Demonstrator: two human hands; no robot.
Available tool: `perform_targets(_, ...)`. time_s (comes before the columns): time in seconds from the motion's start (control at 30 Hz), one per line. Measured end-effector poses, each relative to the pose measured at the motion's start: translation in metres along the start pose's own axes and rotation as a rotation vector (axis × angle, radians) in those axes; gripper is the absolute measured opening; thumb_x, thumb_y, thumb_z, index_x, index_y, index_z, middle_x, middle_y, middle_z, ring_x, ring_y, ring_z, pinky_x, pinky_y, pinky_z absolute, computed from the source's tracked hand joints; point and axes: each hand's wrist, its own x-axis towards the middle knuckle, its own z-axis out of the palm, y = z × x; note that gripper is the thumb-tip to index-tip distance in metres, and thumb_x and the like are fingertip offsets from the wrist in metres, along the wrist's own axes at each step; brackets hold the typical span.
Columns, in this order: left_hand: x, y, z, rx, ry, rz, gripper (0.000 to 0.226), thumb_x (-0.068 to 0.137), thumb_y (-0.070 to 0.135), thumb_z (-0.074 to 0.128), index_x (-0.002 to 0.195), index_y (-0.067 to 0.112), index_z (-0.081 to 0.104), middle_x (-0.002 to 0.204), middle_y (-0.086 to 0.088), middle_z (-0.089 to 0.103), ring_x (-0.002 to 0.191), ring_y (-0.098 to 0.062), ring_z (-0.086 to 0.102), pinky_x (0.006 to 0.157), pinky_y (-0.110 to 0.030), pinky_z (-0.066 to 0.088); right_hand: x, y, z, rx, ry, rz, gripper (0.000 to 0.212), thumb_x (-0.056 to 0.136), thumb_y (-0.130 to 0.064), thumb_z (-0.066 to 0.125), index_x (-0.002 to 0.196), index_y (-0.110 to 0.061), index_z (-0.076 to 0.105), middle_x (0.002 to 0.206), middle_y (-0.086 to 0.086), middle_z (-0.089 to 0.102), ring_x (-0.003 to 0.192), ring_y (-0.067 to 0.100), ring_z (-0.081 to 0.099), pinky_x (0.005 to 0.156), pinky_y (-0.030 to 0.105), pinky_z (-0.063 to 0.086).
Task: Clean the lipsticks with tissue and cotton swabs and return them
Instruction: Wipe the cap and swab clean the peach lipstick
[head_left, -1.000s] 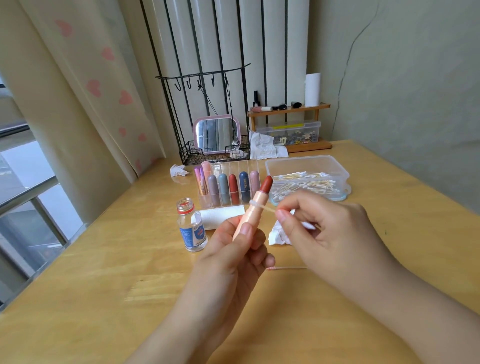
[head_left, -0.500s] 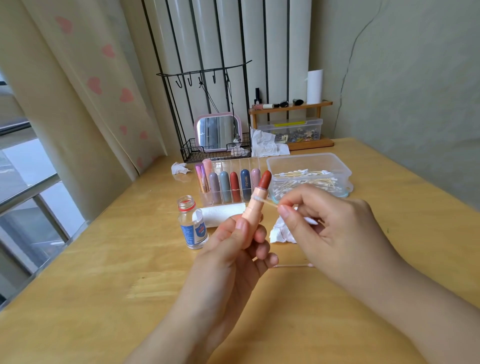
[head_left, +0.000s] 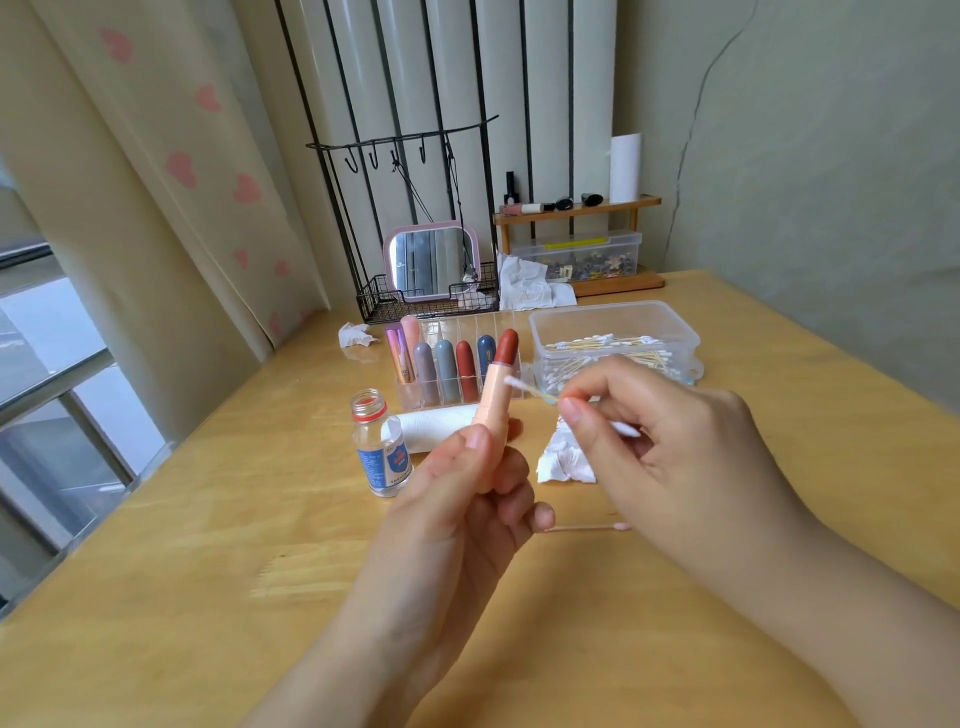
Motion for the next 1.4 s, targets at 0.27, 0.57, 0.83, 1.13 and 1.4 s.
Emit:
perform_targets(0.27,0.000,0.001,-0.003,0.026,-0.031,-0.016,0.025,0.082,0.028,0.053,0.097,0.016,0.069,0.065,0.000,0.044,0.055,-0.013,0.042,0.060,-0.028,0.048,0.000,-0.002,0.001,-0.007,-0.028,-0.004,0.017,0.088,-0.027,0.051,0.080,-0.016,0.060,0.056,-0.013,0.043,0.051,-0.002,0.041,0.047,0.005,0.032)
perform_targets(0.57,0.000,-0.004,-0.003,0.042,0.036,0.020,0.030,0.081,0.026,0.052,0.096,0.001,0.061,0.066,-0.003,0.048,0.054,-0.014,0.045,0.056,-0.028,0.049,-0.001,-0.005,-0.001,0.029,-0.070,0.023,0.009,0.082,-0.016,0.061,0.073,-0.017,0.061,0.051,-0.022,0.040,0.048,-0.012,0.044,0.047,-0.004,0.028)
perform_targets(0.83,-0.003,-0.005,-0.002,0.164,0.041,0.065,0.018,0.082,0.025,0.052,0.085,0.010,0.062,0.070,-0.001,0.051,0.058,-0.012,0.044,0.060,-0.027,0.048,0.000,-0.011,0.000,0.154,-0.101,0.076,0.009,0.081,-0.013,0.065,0.074,-0.017,0.064,0.053,-0.023,0.047,0.049,-0.008,0.051,0.045,-0.003,0.030)
perform_targets(1.13,-0.004,-0.008,-0.002,0.278,0.062,0.119,0.018,0.083,0.025,0.052,0.090,0.009,0.058,0.073,0.000,0.052,0.061,-0.012,0.044,0.063,-0.024,0.047,0.002,-0.015,-0.002,0.187,-0.096,0.107,0.010,0.077,-0.014,0.065,0.069,-0.019,0.061,0.047,-0.022,0.043,0.045,-0.004,0.049,0.042,-0.001,0.033)
perform_targets(1.4,-0.003,-0.009,-0.005,0.306,0.083,0.166,0.018,0.083,0.024,0.053,0.092,0.010,0.057,0.078,-0.001,0.055,0.063,-0.012,0.048,0.064,-0.024,0.048,0.004,-0.012,-0.008,0.146,-0.080,0.120,0.007,0.073,-0.017,0.065,0.067,-0.017,0.061,0.045,-0.011,0.035,0.044,0.008,0.038,0.041,0.029,0.047)
